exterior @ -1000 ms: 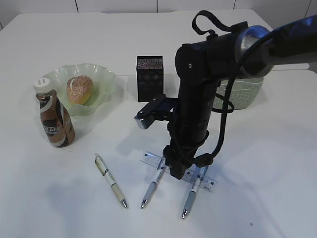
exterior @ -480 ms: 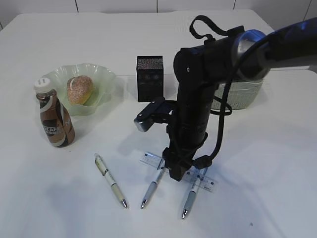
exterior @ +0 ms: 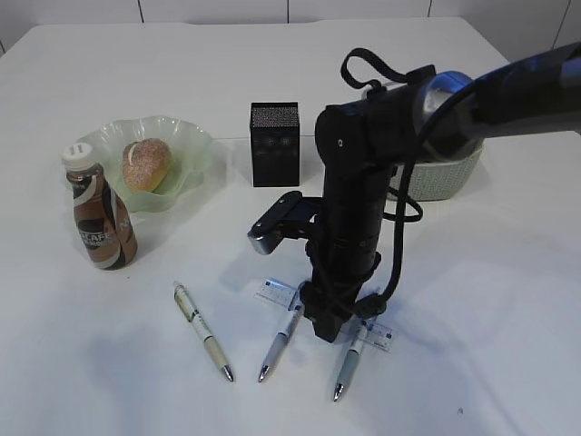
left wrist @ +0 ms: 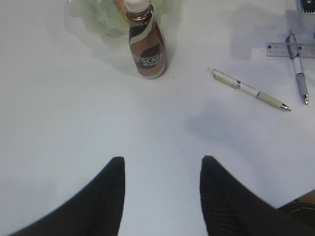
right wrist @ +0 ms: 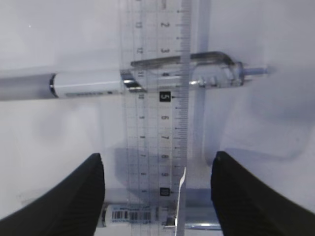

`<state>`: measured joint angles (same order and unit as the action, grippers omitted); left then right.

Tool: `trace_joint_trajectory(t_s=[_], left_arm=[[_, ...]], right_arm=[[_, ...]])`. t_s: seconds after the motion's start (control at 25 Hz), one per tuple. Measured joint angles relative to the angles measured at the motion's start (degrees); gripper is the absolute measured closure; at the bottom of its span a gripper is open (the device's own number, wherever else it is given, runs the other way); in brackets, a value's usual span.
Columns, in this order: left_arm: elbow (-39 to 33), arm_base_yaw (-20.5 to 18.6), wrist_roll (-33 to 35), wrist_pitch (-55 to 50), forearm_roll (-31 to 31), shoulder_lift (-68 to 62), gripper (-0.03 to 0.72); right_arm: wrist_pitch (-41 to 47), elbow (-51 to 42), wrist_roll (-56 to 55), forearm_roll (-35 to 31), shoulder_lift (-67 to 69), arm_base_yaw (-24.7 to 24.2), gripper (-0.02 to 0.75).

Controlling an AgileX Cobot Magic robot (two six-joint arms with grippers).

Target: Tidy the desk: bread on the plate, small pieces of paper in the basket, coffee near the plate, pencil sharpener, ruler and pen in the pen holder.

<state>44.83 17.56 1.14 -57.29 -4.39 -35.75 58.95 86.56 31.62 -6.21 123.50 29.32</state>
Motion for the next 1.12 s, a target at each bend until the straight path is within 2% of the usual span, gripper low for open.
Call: trace_joint_trajectory(t_s=[0.6,0.72,0.84,1.12], left_arm=[[0.0,0.0,0.0,0.0,-1.7,0.0,0.340],[0.0,0.0,0.0,0.0,-1.7,0.0,0.340],[0.0,0.0,0.0,0.0,-1.9,0.0,0.340],[0.0,0.0,0.0,0.0,-2.1,0.0,0.340]], right_arm=[[-0.1,0.0,0.0,0.1,1.1,0.2,0.211],[-0.1,0.0,0.0,0.1,1.1,0.2,0.256],[-0.1,0.0,0.0,0.1,1.2,0.2,0.421],[-0.1,0.0,0.0,-0.6,1.2,0.2,0.447]])
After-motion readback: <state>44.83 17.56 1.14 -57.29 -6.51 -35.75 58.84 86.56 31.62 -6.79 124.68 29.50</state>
